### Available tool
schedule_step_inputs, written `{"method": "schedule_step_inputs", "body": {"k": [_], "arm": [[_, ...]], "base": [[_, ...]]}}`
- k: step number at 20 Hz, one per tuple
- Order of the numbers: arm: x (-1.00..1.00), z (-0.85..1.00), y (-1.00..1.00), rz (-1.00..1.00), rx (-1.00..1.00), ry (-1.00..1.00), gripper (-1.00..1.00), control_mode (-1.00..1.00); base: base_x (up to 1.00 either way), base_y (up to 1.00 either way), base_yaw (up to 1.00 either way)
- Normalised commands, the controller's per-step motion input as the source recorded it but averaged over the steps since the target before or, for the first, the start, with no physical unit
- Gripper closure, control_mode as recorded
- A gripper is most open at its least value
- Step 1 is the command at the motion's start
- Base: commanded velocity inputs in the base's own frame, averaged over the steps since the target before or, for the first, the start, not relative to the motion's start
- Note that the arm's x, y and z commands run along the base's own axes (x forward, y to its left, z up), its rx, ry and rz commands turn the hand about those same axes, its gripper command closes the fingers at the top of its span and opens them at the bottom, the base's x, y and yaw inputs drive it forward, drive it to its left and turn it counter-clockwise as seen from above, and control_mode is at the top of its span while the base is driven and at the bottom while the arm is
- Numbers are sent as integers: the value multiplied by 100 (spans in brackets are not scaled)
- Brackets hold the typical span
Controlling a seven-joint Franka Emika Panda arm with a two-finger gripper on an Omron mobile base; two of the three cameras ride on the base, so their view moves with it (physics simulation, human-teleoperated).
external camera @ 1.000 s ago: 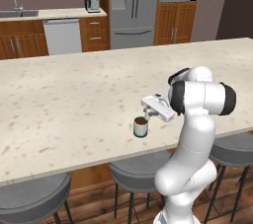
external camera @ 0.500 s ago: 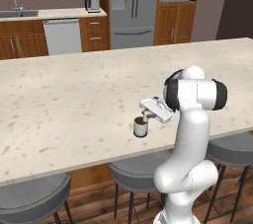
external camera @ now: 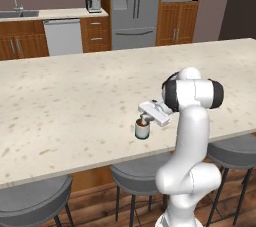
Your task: Pick up the marshmallow and place it in the cup of hot chocolate on the dining counter.
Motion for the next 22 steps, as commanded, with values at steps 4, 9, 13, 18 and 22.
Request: {"method": "schedule_step_inputs", "body": {"k": [4,9,13,18,22], "arm": [[22,-23,14,0,-4,0,100,-100],[4,-24,4,0,-4,-2,-100,-100],[-35,0,0,0,0,-15,-100,-100],[-26,2,0,0,0,-14,-100,-100],[-13,40,0,0,0,-14,-100,-100]], "base": [[0,0,0],[0,0,0],[0,0,0],[0,0,0],[0,0,0]]}}
